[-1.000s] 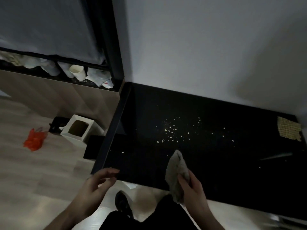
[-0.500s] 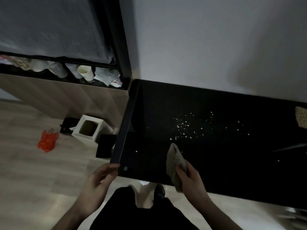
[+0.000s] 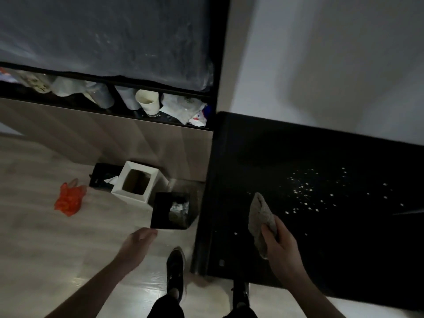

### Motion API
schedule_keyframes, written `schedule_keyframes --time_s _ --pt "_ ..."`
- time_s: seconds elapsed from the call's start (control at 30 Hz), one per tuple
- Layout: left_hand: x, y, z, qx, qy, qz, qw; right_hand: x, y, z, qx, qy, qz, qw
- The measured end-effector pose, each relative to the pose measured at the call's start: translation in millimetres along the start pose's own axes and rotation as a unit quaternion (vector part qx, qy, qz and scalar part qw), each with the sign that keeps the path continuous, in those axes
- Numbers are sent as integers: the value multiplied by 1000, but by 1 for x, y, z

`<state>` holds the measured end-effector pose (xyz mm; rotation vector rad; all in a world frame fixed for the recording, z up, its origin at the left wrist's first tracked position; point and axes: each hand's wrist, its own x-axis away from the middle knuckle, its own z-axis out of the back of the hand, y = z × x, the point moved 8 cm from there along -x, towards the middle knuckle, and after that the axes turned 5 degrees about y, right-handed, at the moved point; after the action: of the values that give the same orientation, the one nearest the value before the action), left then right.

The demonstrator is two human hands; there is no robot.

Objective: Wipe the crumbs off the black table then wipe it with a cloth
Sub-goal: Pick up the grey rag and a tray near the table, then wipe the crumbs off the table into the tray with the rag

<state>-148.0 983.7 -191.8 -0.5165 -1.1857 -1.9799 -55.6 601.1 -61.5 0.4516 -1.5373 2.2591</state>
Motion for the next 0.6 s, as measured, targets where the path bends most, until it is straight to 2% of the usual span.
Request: schedule_keyframes --time_s 0.13,0.23,0.4,0.5,0.6 --pt "-94 -35 -10 -106 -18 54 993 -45 -16 -39 37 69 57 995" --pt "-163 -65 -26 -173 -32 60 983 -79 -22 -62 77 92 114 986" --pt "-258 -119 -59 -190 -26 92 977 -141 -5 -112 265 65 207 939" --pt "-303 -154 -78 -191 -28 135 972 -163 21 -139 325 48 231 916" --pt "-340 -181 -99 -179 -27 168 969 -167 36 -151 373 76 253 889"
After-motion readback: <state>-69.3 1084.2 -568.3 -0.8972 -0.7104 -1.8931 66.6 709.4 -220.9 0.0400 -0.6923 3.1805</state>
